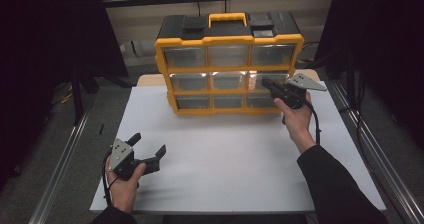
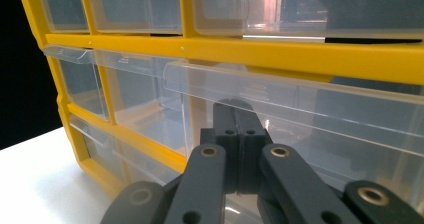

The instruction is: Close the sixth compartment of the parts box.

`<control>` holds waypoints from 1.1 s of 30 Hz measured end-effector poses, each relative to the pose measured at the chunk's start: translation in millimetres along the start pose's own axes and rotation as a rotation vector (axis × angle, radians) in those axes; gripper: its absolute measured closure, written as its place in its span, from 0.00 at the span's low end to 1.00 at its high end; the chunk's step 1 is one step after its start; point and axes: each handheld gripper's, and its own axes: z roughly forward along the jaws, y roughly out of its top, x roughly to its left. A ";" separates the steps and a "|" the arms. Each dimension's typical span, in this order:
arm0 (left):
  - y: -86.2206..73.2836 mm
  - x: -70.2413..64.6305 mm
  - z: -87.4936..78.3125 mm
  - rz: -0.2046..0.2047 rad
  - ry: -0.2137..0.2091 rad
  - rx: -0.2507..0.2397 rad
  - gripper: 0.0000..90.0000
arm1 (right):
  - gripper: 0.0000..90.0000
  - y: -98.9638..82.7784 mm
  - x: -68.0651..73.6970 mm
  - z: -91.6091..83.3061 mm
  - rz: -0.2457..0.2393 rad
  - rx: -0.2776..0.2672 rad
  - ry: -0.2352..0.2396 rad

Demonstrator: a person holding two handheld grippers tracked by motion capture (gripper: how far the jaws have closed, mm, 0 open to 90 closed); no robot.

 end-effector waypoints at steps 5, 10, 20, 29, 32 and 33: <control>-0.1 0.0 0.0 -0.002 0.000 -0.002 0.04 | 1.00 0.3 -0.4 0.9 0.002 0.002 -0.004; 0.1 -0.6 -0.2 -0.001 0.007 0.001 0.04 | 1.00 0.6 -0.9 2.3 0.007 0.003 -0.005; 0.0 0.4 -0.2 0.008 0.005 0.006 0.04 | 1.00 0.9 -2.8 5.4 0.006 0.007 -0.015; -0.3 0.2 0.2 -0.002 0.005 0.005 0.04 | 1.00 1.5 -4.1 7.3 0.005 0.013 -0.020; -0.3 0.4 0.1 0.003 0.007 0.006 0.04 | 1.00 1.7 -4.6 7.8 -0.002 0.011 -0.021; -0.3 0.4 0.2 0.003 0.006 0.006 0.04 | 1.00 1.9 -4.7 7.9 -0.004 0.014 -0.023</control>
